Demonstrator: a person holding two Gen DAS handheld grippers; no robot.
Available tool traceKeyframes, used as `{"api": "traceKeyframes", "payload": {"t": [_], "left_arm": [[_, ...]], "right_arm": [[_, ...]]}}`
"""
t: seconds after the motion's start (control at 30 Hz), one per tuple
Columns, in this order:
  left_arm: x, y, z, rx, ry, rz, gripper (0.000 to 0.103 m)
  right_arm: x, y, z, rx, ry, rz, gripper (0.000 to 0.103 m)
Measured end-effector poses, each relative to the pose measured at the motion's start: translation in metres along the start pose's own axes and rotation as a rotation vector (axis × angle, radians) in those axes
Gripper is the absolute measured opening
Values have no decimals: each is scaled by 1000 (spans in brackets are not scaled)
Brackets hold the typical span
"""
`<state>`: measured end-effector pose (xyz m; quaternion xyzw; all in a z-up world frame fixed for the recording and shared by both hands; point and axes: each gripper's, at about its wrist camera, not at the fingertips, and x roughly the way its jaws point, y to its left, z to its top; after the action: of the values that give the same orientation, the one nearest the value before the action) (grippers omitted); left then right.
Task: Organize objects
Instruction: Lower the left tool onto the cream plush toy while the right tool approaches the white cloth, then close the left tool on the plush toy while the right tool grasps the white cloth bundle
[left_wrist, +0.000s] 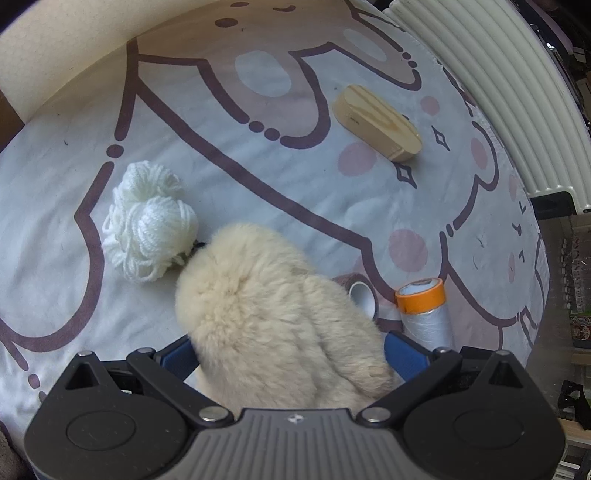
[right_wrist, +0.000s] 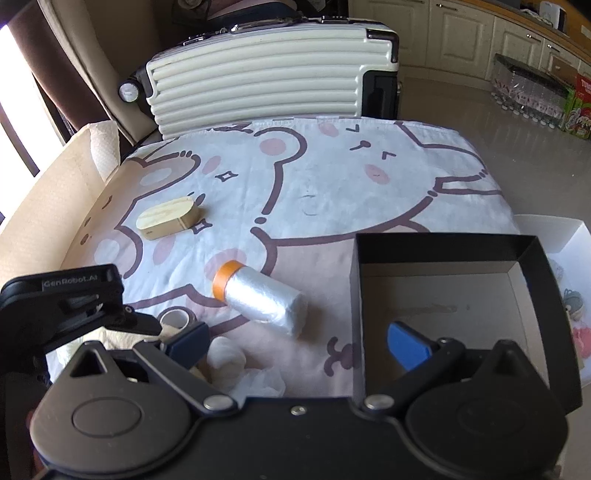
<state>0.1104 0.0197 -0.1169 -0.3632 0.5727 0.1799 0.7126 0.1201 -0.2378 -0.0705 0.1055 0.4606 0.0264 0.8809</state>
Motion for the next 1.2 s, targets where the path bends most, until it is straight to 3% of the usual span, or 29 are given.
{"api": "traceKeyframes", "payload": {"t": [0.17, 0.33, 0.47, 0.6, 0.77, 0.93, 1.1, 1.2], "left_arm": [[11, -2, -2, 12, 17, 23, 89], [22, -2, -4, 73, 71, 19, 81], [23, -5, -6, 160, 72, 28, 73], [19, -4, -6, 222, 72, 20, 61], [14, -1, -6, 302, 80, 16, 56], [7, -7, -13, 474, 70, 44, 54], [2, -14, -30, 748, 48, 94, 54], [-2, -14, -36, 852, 56, 101, 54]], "right_arm": [[4, 8, -6, -71, 7, -4, 103], [8, 9, -4, -77, 15, 3, 97], [11, 12, -2, -64, 41, 40, 77], [14, 22, -5, -107, 54, 38, 72], [16, 20, -4, -49, 75, 60, 67], [17, 19, -2, 16, 84, 67, 66], [19, 22, -3, 47, 103, 53, 66], [20, 25, -3, 54, 108, 40, 66]]}}
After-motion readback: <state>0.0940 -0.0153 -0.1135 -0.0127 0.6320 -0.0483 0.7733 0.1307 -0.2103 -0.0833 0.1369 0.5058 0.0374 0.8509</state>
